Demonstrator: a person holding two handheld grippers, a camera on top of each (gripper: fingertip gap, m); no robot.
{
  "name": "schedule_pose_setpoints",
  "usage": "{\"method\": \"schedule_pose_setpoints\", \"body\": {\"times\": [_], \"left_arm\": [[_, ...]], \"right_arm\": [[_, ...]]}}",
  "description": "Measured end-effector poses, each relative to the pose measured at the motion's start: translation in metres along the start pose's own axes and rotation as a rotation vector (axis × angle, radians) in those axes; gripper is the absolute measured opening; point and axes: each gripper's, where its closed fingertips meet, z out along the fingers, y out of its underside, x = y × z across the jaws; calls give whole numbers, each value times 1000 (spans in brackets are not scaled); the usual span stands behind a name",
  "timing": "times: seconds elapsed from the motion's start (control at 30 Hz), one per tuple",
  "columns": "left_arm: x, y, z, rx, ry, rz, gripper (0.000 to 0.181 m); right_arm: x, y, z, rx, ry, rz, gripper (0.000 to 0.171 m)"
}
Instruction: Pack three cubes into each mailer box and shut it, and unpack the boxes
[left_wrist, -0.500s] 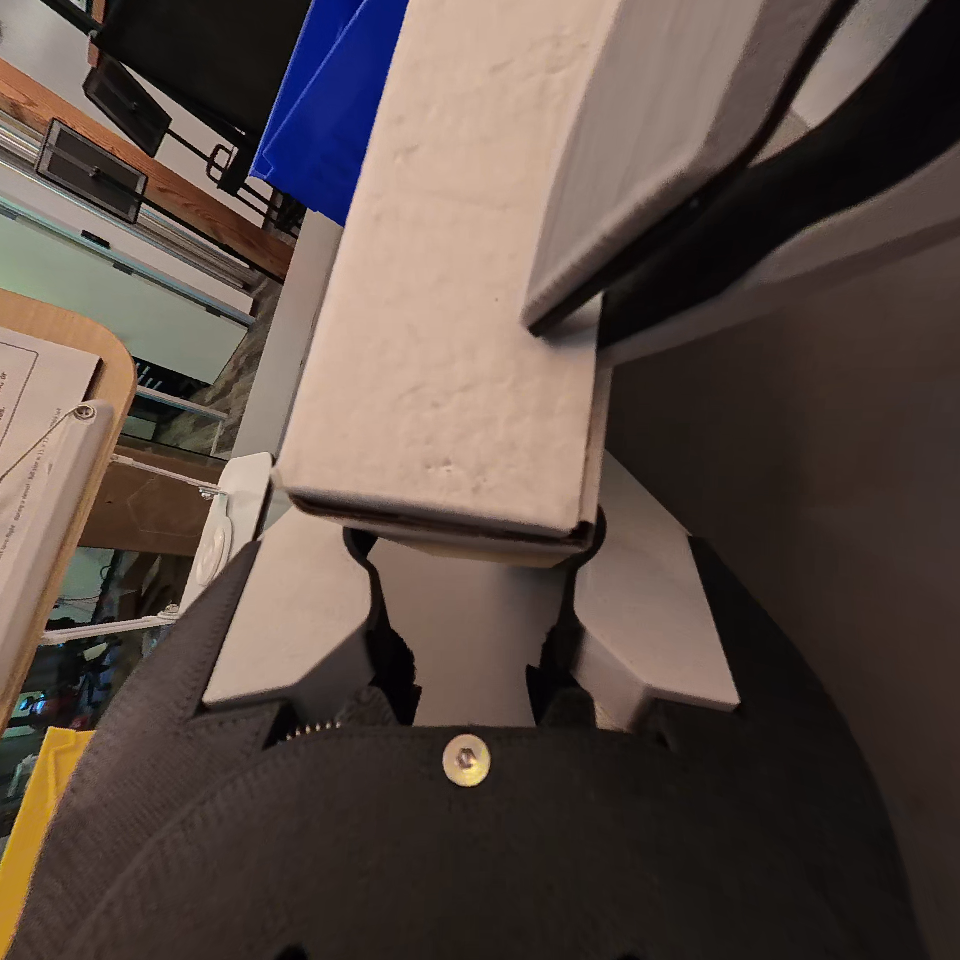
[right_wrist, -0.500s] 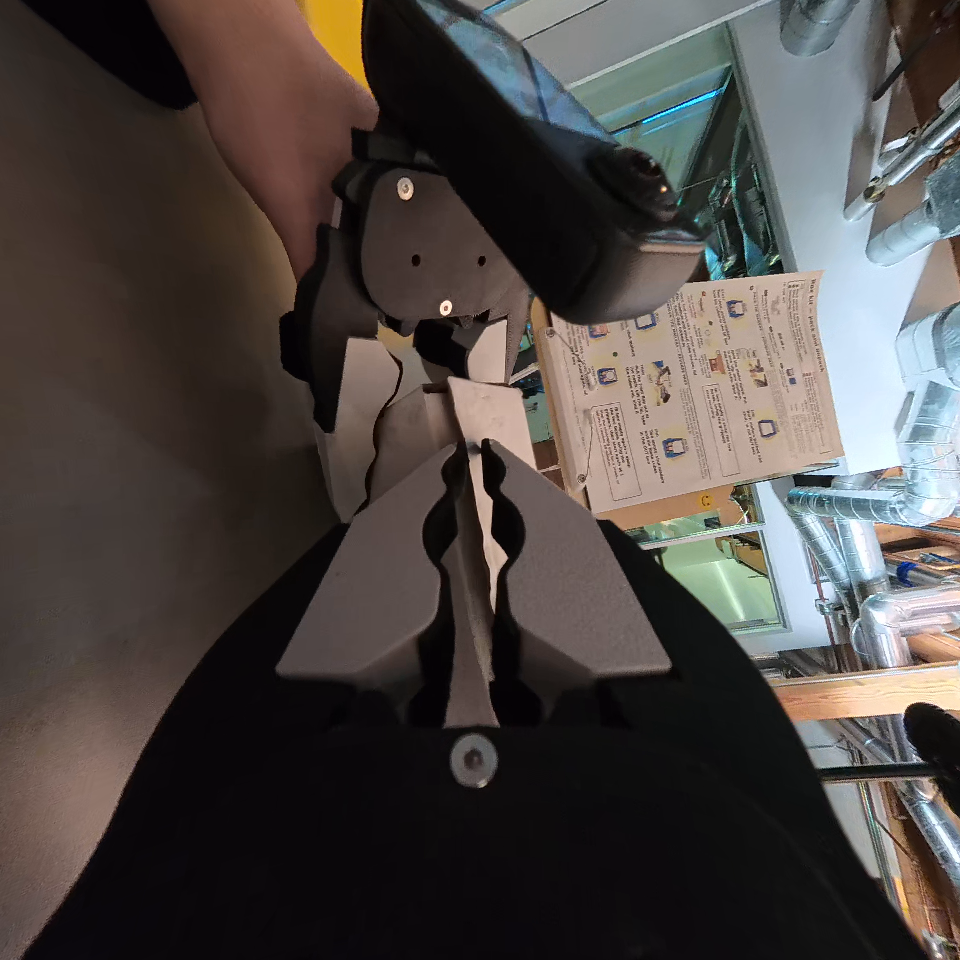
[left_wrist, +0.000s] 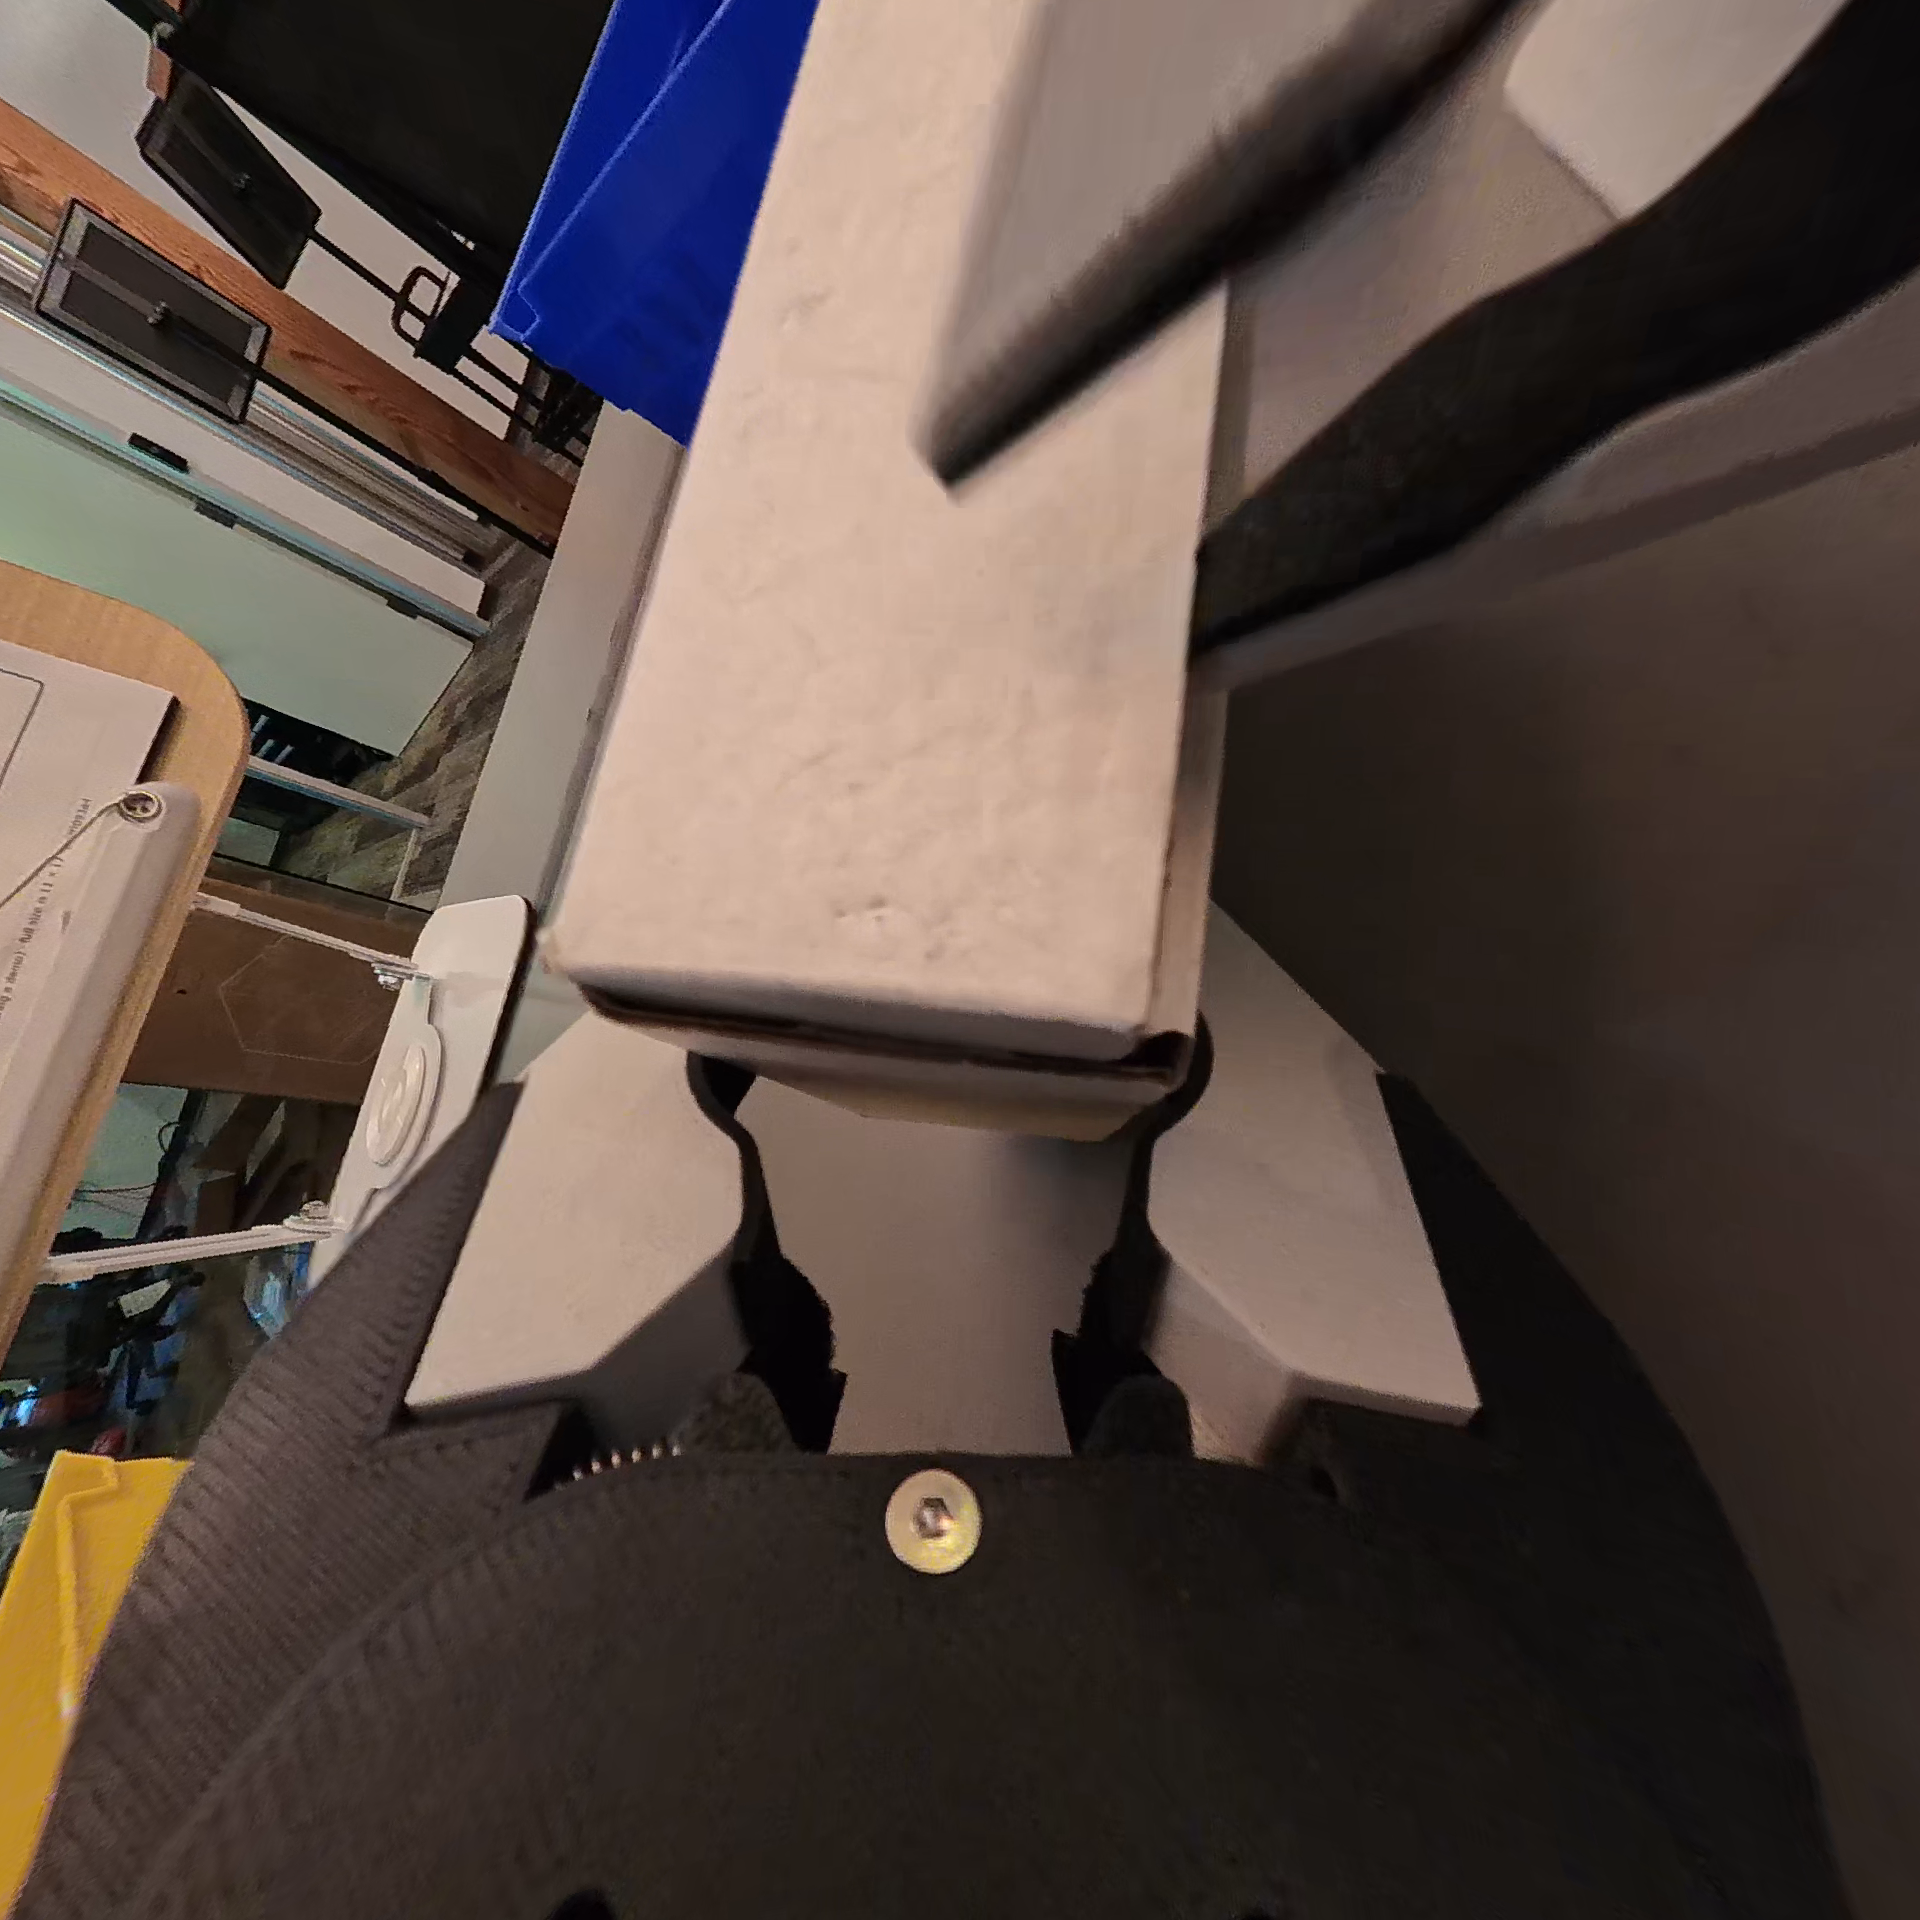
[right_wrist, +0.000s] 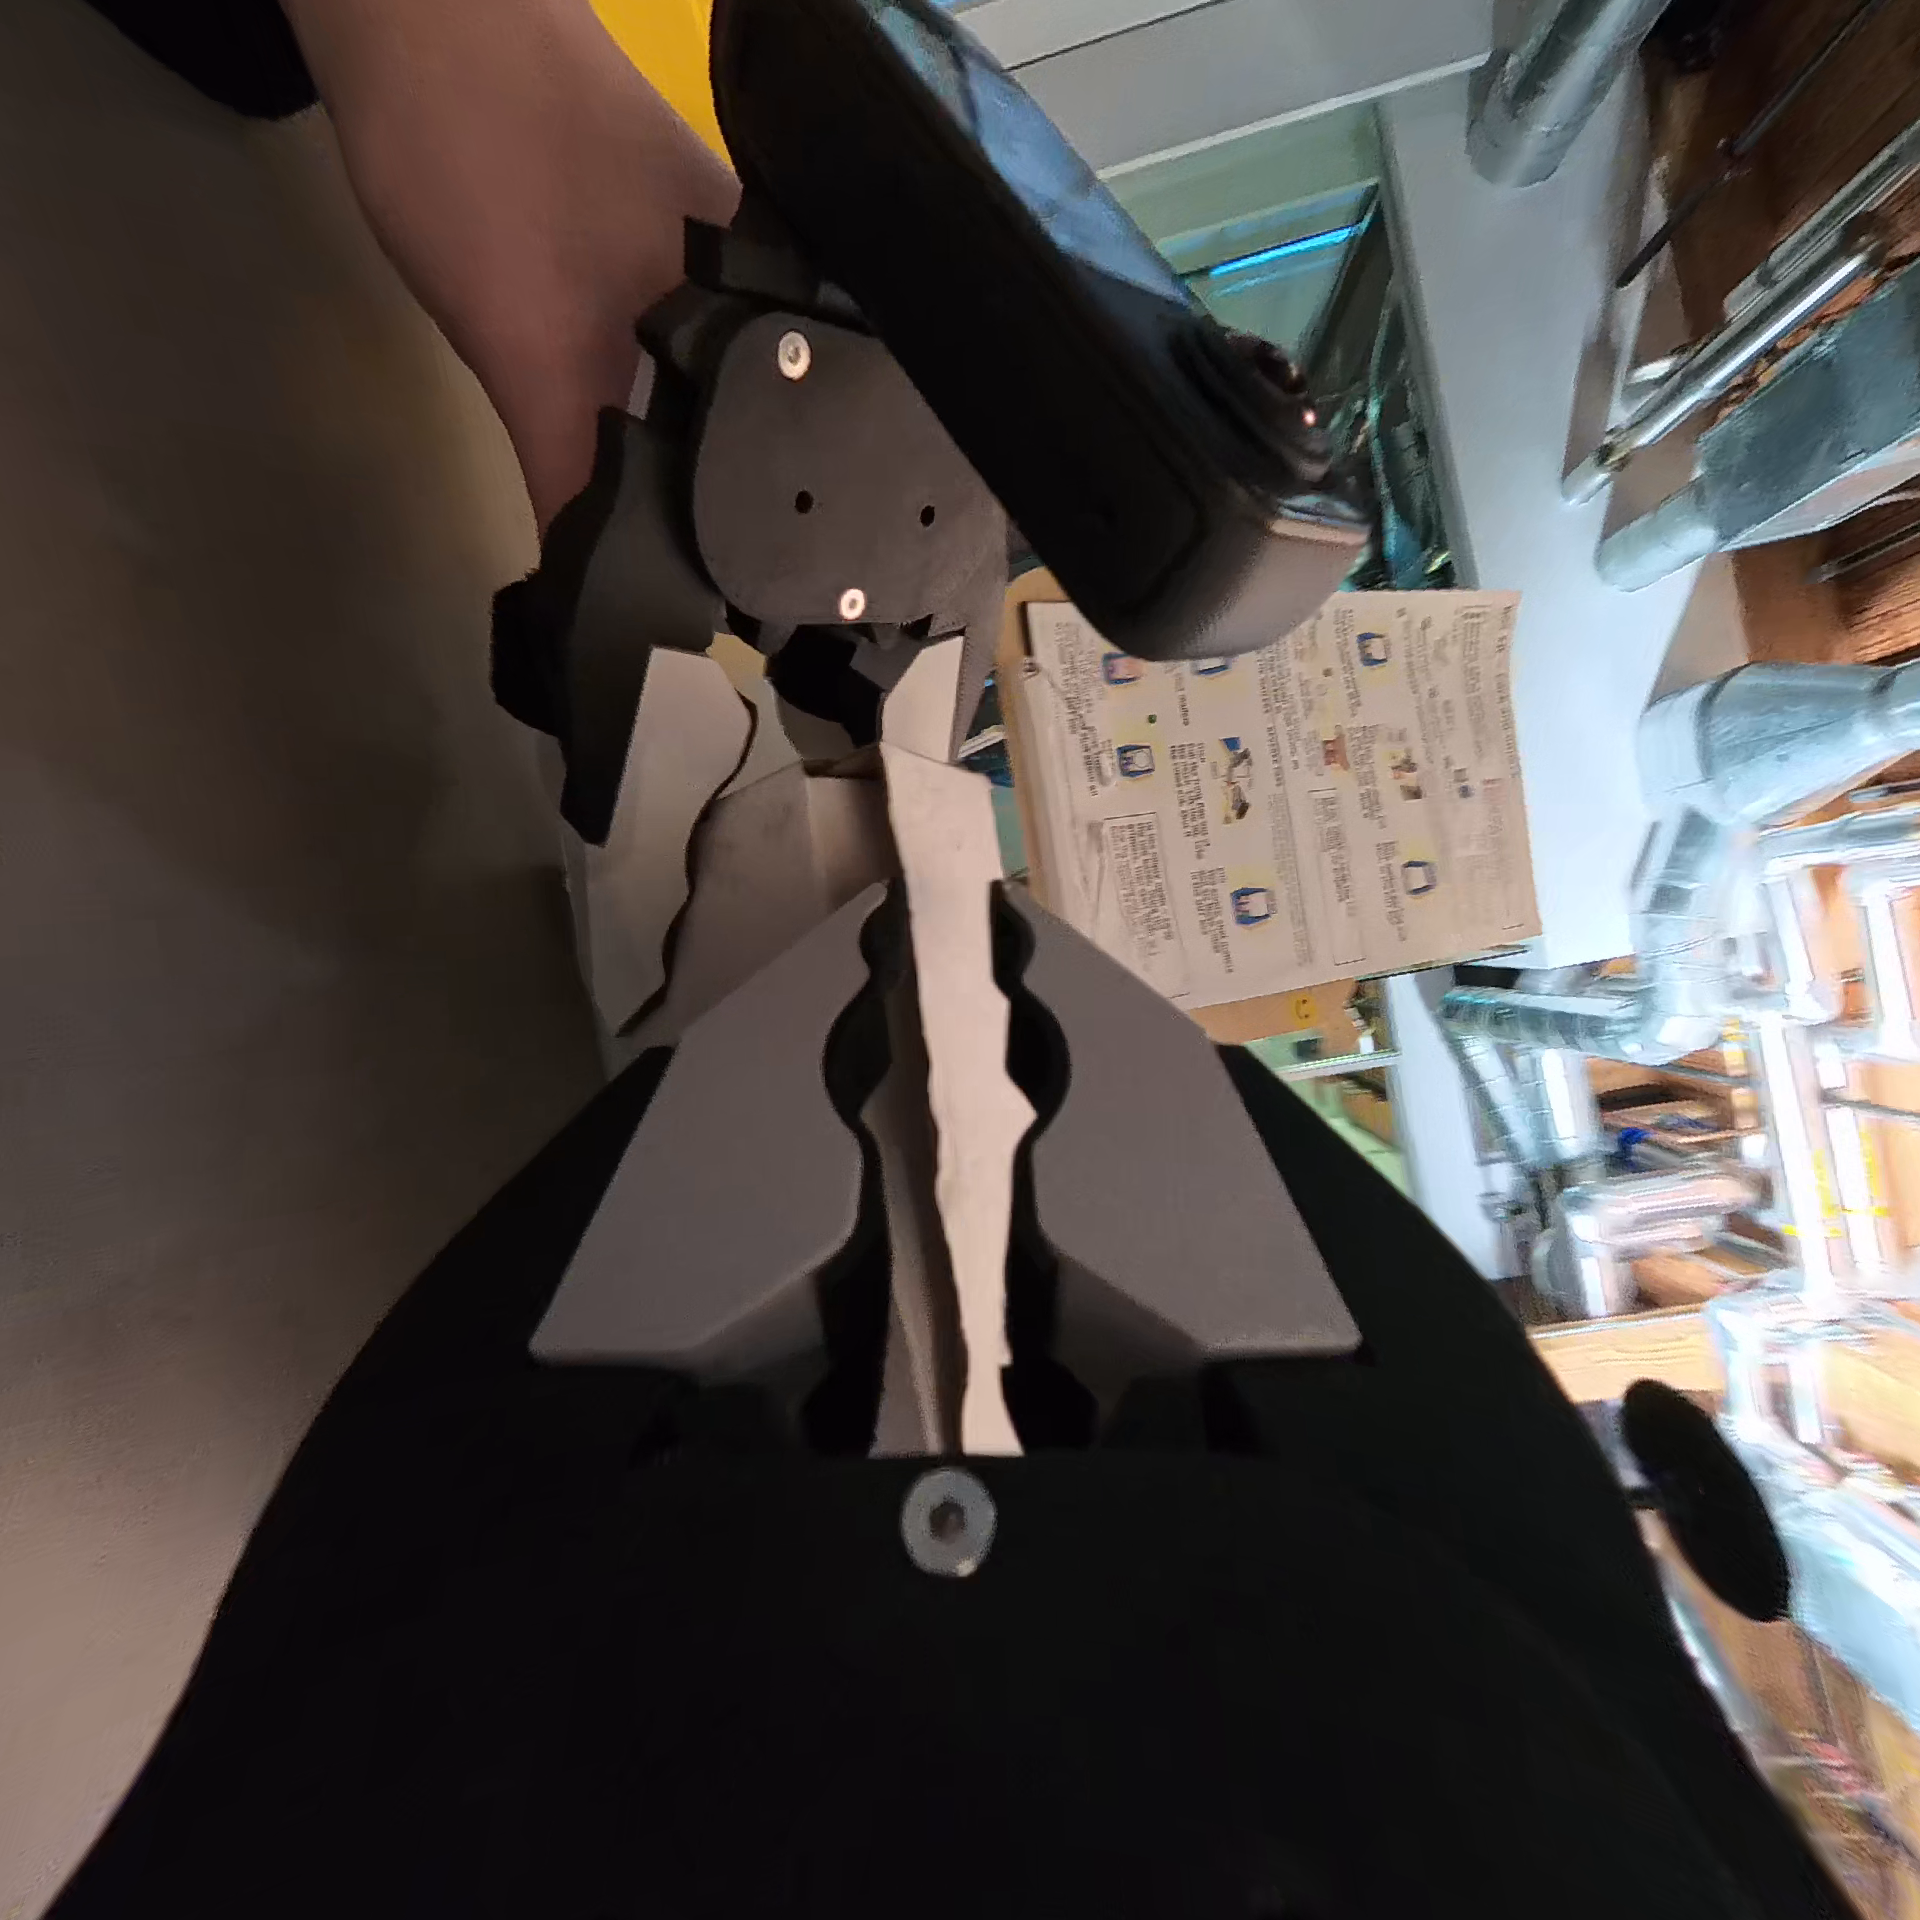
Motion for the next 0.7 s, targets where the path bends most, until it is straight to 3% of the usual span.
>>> {"method": "schedule_pose_setpoints", "body": {"times": [0.1, 0.23, 0.37, 0.5, 0.6, 0.7], "left_arm": [[1, 2, -1, -5, 29, -37, 76], [1, 2, -2, -1, 38, -43, 76], [1, 2, -2, -7, 29, -24, 77], [0, 3, -1, -18, 10, 9, 76], [1, 3, -2, -23, -17, 40, 76], [1, 3, -2, -19, -7, 28, 76]], "right_arm": [[2, 9, -2, -12, 42, -93, 20], [4, 20, -3, -29, 21, -45, 19], [0, 18, -4, -44, 22, -78, 4], [16, 14, -7, -31, 91, -40, 2], [27, 11, -9, -11, 102, 24, 5], [27, 20, -9, -37, 113, -42, 8]]}}
